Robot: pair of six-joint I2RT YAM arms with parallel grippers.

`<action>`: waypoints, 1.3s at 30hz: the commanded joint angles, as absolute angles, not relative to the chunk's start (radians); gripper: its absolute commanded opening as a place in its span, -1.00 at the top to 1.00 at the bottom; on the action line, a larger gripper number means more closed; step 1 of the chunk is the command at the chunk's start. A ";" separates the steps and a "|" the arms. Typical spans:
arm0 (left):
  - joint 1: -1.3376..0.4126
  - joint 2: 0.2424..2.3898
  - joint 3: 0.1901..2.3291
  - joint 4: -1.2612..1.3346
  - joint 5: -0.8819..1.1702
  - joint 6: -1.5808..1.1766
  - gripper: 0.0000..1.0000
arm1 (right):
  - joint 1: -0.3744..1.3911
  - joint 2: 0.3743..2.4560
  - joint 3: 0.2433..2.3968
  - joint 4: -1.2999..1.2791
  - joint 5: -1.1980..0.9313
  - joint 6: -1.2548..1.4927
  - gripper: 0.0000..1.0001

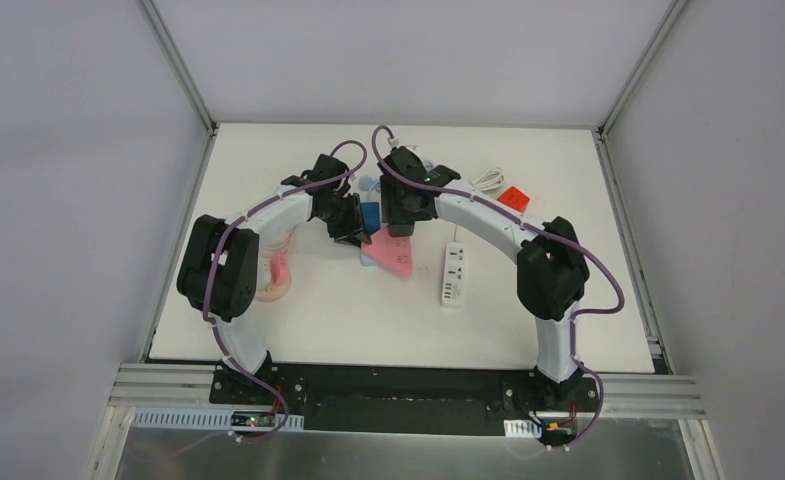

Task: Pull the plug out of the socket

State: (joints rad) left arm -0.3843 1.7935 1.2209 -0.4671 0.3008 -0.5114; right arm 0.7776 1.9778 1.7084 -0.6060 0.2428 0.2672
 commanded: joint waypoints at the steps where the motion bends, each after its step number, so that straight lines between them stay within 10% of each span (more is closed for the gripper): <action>1: -0.402 1.921 1.135 -0.597 0.124 -0.440 0.62 | 0.798 1.965 1.782 -0.597 0.302 0.189 1.00; 10: -0.402 1.922 1.137 -0.599 0.122 -0.437 0.63 | 0.702 1.926 1.842 -0.580 -0.086 0.331 1.00; 20: -0.402 1.928 1.144 -0.600 0.125 -0.441 0.63 | 0.837 2.020 1.934 -0.685 0.317 0.177 1.00; 33: -0.402 1.938 1.156 -0.606 0.121 -0.443 0.63 | 0.686 1.846 1.724 -0.440 -0.140 0.308 1.00; 39: -0.402 1.947 1.165 -0.613 0.119 -0.442 0.63 | 0.776 1.898 1.784 -0.536 0.147 0.195 1.00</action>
